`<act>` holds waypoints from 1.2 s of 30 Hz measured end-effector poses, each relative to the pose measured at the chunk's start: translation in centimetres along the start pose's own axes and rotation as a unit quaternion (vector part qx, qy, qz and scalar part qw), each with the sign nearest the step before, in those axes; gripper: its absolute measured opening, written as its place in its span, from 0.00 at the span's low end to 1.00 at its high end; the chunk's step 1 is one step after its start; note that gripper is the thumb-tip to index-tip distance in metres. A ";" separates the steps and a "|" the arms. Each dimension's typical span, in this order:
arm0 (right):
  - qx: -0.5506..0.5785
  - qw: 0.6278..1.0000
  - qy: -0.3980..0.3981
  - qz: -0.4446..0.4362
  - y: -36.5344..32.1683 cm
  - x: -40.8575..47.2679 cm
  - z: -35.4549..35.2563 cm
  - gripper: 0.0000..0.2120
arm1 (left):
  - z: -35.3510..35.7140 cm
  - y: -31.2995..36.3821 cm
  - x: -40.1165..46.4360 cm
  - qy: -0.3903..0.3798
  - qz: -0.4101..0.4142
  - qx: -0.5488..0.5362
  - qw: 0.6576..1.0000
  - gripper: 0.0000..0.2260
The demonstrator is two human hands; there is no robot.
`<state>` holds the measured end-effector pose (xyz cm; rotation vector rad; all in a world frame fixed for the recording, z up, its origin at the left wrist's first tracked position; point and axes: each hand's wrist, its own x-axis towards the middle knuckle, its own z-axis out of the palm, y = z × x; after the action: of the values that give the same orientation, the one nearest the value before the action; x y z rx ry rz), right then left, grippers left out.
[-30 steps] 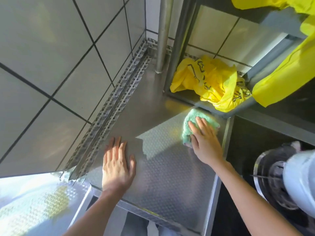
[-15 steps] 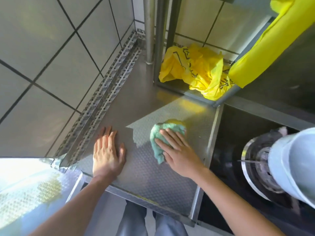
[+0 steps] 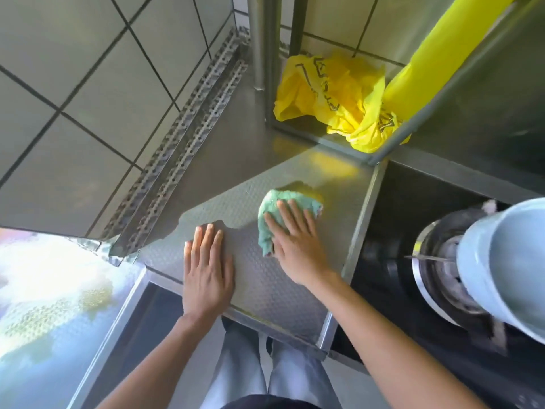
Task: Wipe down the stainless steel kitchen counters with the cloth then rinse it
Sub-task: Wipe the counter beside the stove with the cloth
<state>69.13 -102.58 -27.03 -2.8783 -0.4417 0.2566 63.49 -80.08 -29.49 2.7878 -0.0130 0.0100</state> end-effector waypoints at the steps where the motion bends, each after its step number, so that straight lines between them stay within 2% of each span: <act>1: 0.003 0.999 -0.012 -0.036 -0.1 -2.4 0.4 0.28 | 0.2 -0.1 -0.4 0.009 0.005 0.005 1.000 0.24; 4: -0.033 0.989 -0.069 -0.127 2.4 -8.7 0.4 0.29 | 0.3 -0.2 -0.2 0.018 -0.009 0.005 1.000 0.25; 6: -0.056 0.986 -0.085 -0.134 5.7 -9.6 -0.9 0.30 | 0.3 -0.3 0.0 0.021 -0.010 0.000 1.000 0.24; 10: -0.060 0.996 -0.065 -0.028 9.7 -4.4 -3.0 0.28 | 0.4 -0.4 -0.3 0.026 -0.006 -0.003 1.000 0.25; 13: -0.034 0.995 -0.037 0.090 6.8 1.0 -2.7 0.27 | 0.4 -0.5 -0.3 0.022 -0.010 0.003 1.000 0.25; 15: -0.014 0.994 -0.021 0.104 3.1 2.5 -2.0 0.26 | 0.2 -0.3 -0.2 0.018 -0.013 0.005 1.000 0.25; 18: 0.004 1.000 -0.023 -0.014 -1.5 -0.9 0.2 0.27 | -0.2 0.1 -0.3 0.008 -0.015 0.004 1.000 0.26; 20: 0.008 0.994 -0.056 -0.098 -2.2 -5.5 1.3 0.28 | -0.5 0.3 -0.2 0.000 -0.019 0.000 1.000 0.26; 23: -0.036 0.972 -0.125 -0.197 1.0 -11.9 1.1 0.29 | -1.0 0.0 -0.2 -0.021 -0.014 -0.026 0.999 0.25; 25: -0.052 0.965 -0.141 -0.214 4.3 -12.8 0.2 0.28 | -1.4 -1.1 -0.4 -0.016 -0.016 -0.030 0.999 0.25; 27: -0.056 0.972 -0.134 -0.183 7.6 -10.4 -1.1 0.27 | -1.5 -1.9 -0.5 0.005 -0.052 -0.029 0.998 0.25; 29: -0.053 0.984 -0.111 -0.128 8.8 -4.3 -1.7 0.27 | -1.3 -3.6 -0.7 0.034 -0.111 -0.010 0.993 0.25; 31: -0.029 0.996 -0.076 -0.026 9.6 0.6 -2.6 0.27 | -0.8 -3.1 -0.8 0.041 -0.101 0.012 0.994 0.25; 34: 0.019 0.990 -0.034 0.132 6.5 5.3 -2.3 0.29 | -0.5 -2.4 -1.3 0.039 -0.093 0.010 0.995 0.25; 35: 0.045 0.985 -0.025 0.163 4.4 6.6 -1.8 0.31 | -0.4 -2.3 -1.4 0.037 -0.098 0.011 0.994 0.25; 36: 0.064 0.985 -0.020 0.159 1.9 7.2 -1.2 0.32 | -0.5 -2.3 -1.4 0.037 -0.106 0.013 0.994 0.25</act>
<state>76.68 -102.35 -27.31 -2.8080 0.0313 0.3808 62.09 -77.70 -29.87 2.7972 0.3021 0.0600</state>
